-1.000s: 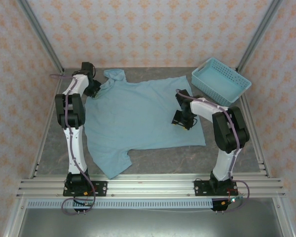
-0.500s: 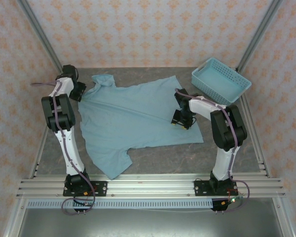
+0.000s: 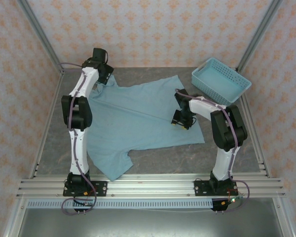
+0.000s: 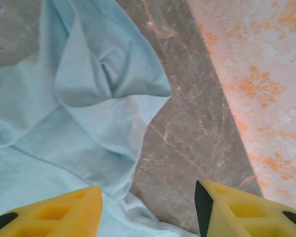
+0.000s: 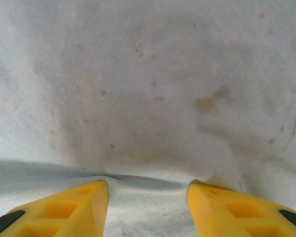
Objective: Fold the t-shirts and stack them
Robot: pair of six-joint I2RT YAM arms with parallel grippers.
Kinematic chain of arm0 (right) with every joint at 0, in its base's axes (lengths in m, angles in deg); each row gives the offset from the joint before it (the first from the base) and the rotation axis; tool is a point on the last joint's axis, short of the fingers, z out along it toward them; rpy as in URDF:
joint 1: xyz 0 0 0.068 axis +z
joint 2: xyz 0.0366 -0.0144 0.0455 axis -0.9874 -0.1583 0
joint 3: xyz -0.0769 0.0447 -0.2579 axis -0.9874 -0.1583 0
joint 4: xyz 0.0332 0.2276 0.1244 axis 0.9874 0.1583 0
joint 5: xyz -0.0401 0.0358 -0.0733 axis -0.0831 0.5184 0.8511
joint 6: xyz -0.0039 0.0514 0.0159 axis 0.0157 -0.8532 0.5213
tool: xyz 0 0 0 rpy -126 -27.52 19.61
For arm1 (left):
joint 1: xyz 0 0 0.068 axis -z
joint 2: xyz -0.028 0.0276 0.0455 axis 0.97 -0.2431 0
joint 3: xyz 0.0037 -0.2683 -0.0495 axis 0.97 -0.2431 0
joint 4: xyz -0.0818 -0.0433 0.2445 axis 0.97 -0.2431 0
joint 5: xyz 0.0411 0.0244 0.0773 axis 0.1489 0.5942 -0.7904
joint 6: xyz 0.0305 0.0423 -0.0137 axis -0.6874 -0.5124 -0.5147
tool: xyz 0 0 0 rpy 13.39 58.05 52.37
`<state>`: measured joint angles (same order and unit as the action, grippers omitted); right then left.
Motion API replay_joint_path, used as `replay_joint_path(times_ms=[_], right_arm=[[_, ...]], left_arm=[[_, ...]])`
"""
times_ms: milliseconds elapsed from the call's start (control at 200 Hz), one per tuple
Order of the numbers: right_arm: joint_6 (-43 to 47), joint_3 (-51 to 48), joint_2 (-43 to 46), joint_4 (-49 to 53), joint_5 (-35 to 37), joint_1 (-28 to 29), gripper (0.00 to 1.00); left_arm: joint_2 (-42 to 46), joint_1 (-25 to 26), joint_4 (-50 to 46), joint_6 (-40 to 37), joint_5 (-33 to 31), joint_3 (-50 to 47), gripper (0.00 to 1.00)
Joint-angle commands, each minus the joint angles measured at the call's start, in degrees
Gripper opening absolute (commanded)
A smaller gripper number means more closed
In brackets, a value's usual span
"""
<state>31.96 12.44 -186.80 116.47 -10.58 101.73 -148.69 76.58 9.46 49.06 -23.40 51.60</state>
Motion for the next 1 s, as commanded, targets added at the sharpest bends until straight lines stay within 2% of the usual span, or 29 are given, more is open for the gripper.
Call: replay_joint_path(times_ms=[0,105,215,325,530,686,996], right_arm=[[-0.6,-4.3,-4.1,1.2,2.1,-0.3,0.49],[-0.4,-4.5,-4.2,1.1,1.9,-0.3,0.49],[-0.4,-4.5,-4.3,1.1,1.8,-0.3,0.49],[-0.2,-4.2,-4.3,1.3,1.6,-0.3,0.49],[0.1,-3.8,-4.7,1.6,1.6,-0.3,0.49],[0.2,-3.8,-5.1,1.7,1.6,-0.4,0.49],[-0.1,-3.1,-6.0,1.6,1.7,-0.4,0.48]], left_arm=[[-6.8,-1.4,-4.3,3.2,-1.7,5.9,0.54],[-10.9,-1.5,-2.2,2.5,-1.8,10.5,0.52],[-15.9,-1.7,-5.6,1.4,-2.0,17.5,0.50],[-16.9,-1.7,-3.6,1.0,-2.0,17.0,0.46],[-16.9,-1.8,0.4,0.5,-2.0,16.1,0.13],[-16.4,-1.7,2.9,0.1,-0.8,16.6,0.01],[-14.1,-0.6,5.4,-4.4,1.0,17.7,0.00]])
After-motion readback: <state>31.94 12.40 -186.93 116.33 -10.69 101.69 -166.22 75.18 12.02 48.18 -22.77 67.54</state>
